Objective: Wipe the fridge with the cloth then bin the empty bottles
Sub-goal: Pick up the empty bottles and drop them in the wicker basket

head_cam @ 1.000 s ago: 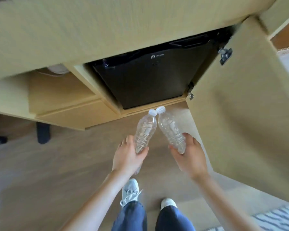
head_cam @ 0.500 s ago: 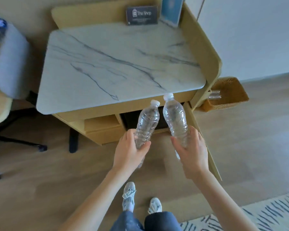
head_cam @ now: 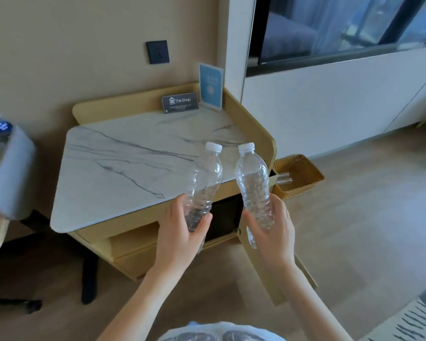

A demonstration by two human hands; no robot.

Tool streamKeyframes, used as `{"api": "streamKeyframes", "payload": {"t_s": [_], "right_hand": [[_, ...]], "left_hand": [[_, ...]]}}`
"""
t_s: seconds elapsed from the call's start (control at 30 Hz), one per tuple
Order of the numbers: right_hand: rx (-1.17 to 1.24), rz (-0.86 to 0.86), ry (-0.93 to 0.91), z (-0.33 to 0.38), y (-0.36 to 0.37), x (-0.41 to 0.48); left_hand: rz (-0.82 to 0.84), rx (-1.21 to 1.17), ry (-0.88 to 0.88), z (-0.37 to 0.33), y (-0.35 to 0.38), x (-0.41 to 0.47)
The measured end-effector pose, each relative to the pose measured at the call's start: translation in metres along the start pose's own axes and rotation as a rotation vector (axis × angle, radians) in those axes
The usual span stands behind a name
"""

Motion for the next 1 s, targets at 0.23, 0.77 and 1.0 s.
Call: {"api": "streamKeyframes", "payload": {"t_s": [0.23,0.77,1.0], "right_hand": [[-0.003,-0.089,0.043,0.000,0.009,-0.016],[-0.091,-0.617,0.279,-0.038,-0.117,-0.126],[-0.120,-0.818,0.411,-0.080,-0.201,-0.221]], "left_hand": [[0.077,-0.003,0.093,0.004,0.000,0.000],[0.552,-0.154,0.432,-0.097,0.108,0.022],[0.809,-0.171,0.606,-0.196,0.206,-0.040]]}}
Point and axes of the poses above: each hand's wrist, its own x-axis towards the middle knuckle, its own y-axis out of the palm, z = x × y, the point moved 5 cm from there along x, towards the middle knuckle, and after that the axes turned 12 degrees about z, right-handed, at the moved point
